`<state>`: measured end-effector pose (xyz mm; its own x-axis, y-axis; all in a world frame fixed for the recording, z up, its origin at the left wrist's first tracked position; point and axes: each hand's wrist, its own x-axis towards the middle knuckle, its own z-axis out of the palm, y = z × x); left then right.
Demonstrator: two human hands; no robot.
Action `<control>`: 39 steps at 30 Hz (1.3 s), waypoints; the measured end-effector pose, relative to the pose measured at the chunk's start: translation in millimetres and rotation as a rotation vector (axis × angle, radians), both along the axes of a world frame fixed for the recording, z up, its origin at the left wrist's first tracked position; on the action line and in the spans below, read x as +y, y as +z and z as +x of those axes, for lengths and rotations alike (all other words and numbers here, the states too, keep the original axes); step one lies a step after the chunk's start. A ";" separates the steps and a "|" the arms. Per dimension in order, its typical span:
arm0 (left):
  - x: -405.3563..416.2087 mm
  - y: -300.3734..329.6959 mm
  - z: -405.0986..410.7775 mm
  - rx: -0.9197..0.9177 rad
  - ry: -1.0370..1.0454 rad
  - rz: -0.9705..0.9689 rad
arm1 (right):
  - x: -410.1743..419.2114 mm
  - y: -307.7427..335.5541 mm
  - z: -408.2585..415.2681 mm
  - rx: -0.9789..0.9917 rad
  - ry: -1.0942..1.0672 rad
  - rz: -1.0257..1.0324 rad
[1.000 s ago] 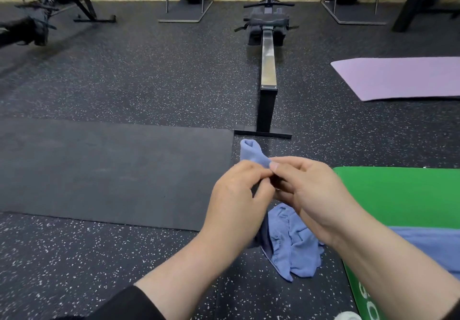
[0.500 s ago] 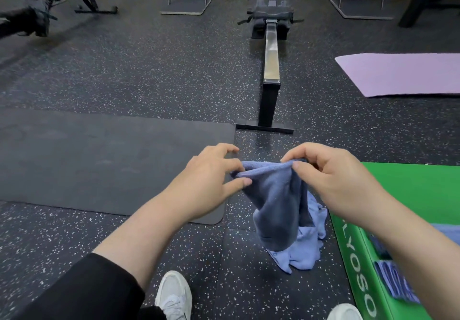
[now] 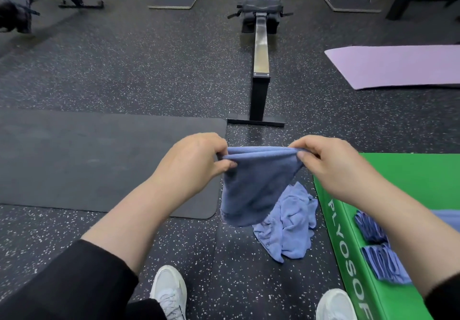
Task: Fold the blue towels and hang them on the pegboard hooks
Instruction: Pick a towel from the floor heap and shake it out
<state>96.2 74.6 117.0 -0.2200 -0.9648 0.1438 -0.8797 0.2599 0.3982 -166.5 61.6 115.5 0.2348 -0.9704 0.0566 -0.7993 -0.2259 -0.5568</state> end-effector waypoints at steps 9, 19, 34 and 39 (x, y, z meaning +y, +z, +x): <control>0.1 10.1 0.5 0.324 0.132 -0.013 | -1.3 12.4 11.1 -0.156 0.006 -0.084; -1.0 4.4 -15.8 0.786 0.245 0.163 | -3.4 9.4 22.5 -0.484 -0.061 0.009; 3.4 -6.1 -26.2 0.708 0.328 0.053 | -6.3 -8.4 41.8 -0.298 -0.143 0.119; 12.1 -9.5 -52.4 0.631 0.305 -0.104 | -14.9 -9.0 46.9 -0.321 -0.192 0.100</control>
